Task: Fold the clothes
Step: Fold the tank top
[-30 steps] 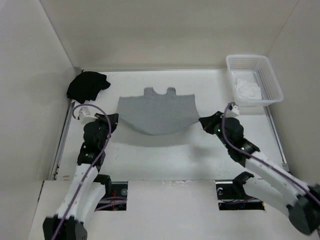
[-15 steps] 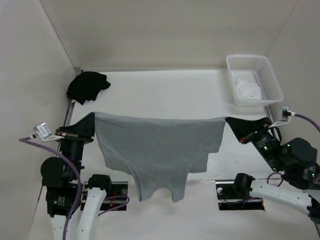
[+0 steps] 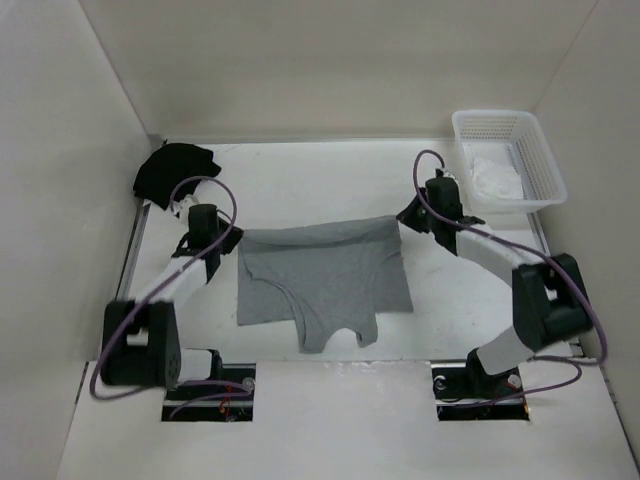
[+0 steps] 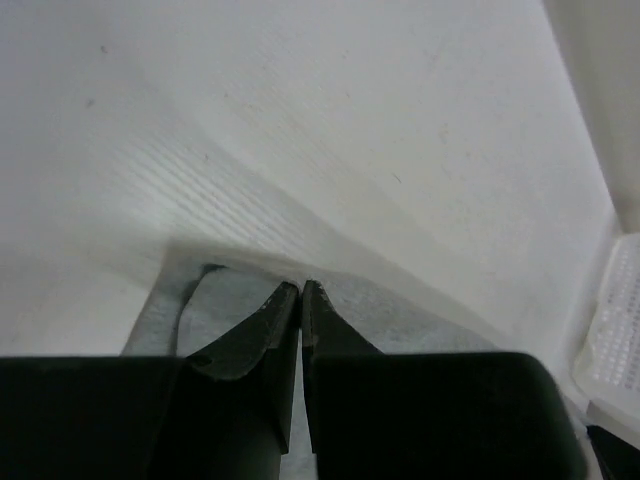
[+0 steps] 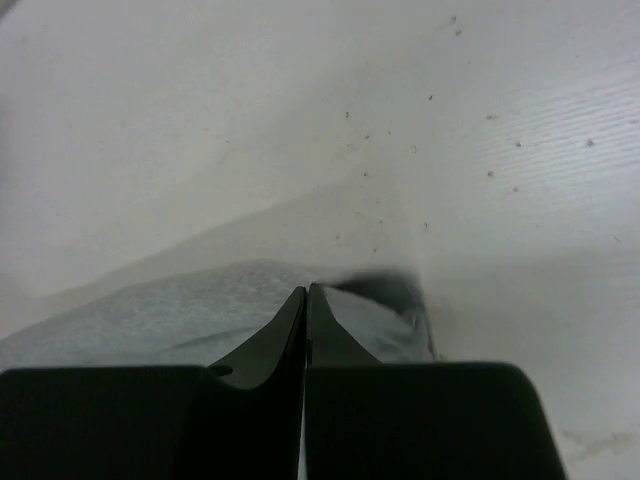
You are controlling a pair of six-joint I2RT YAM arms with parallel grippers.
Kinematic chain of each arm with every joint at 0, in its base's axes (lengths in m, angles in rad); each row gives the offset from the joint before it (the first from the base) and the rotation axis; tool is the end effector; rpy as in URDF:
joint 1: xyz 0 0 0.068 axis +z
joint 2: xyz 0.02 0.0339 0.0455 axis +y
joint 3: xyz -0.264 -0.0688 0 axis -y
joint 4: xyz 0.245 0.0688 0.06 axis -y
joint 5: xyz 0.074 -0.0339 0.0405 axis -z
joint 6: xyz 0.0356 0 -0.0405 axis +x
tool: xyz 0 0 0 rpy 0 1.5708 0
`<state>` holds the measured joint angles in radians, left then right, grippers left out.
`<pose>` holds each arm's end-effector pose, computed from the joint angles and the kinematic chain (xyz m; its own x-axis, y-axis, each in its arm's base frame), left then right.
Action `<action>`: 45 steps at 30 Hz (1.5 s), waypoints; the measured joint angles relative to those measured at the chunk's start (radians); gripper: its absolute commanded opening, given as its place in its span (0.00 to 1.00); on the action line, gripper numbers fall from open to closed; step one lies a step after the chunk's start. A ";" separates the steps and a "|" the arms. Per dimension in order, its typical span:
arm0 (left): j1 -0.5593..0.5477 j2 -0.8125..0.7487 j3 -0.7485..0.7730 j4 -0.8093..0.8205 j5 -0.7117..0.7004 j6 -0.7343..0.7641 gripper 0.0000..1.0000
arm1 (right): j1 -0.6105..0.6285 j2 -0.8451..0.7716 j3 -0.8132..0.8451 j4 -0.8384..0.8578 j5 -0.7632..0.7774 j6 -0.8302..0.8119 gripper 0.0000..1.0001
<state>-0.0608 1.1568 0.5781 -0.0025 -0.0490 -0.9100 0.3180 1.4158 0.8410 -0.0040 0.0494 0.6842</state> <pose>0.2429 -0.0130 0.2113 -0.3520 -0.7686 -0.5342 -0.4205 0.6397 -0.6434 0.2943 0.0950 0.2316 -0.5752 0.4753 -0.6658 0.1168 0.8533 0.5082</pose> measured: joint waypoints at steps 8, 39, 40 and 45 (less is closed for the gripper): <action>0.074 0.596 0.320 0.277 0.127 -0.139 0.04 | -0.112 0.373 0.348 0.066 -0.130 0.027 0.00; 0.093 -0.335 -0.452 0.290 0.161 -0.067 0.24 | -0.127 -0.206 -0.458 0.245 -0.111 0.190 0.26; 0.107 -0.352 -0.463 0.273 0.164 -0.064 0.29 | -0.127 -0.206 -0.473 0.245 -0.109 0.194 0.30; 0.165 -0.502 -0.478 0.190 0.164 -0.058 0.33 | -0.129 -0.188 -0.492 0.255 -0.102 0.195 0.49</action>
<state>0.1040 0.6544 0.1005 0.1879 0.1150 -0.9680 0.1894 1.2274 0.3492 0.2508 -0.0525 0.8787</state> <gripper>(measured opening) 0.327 0.447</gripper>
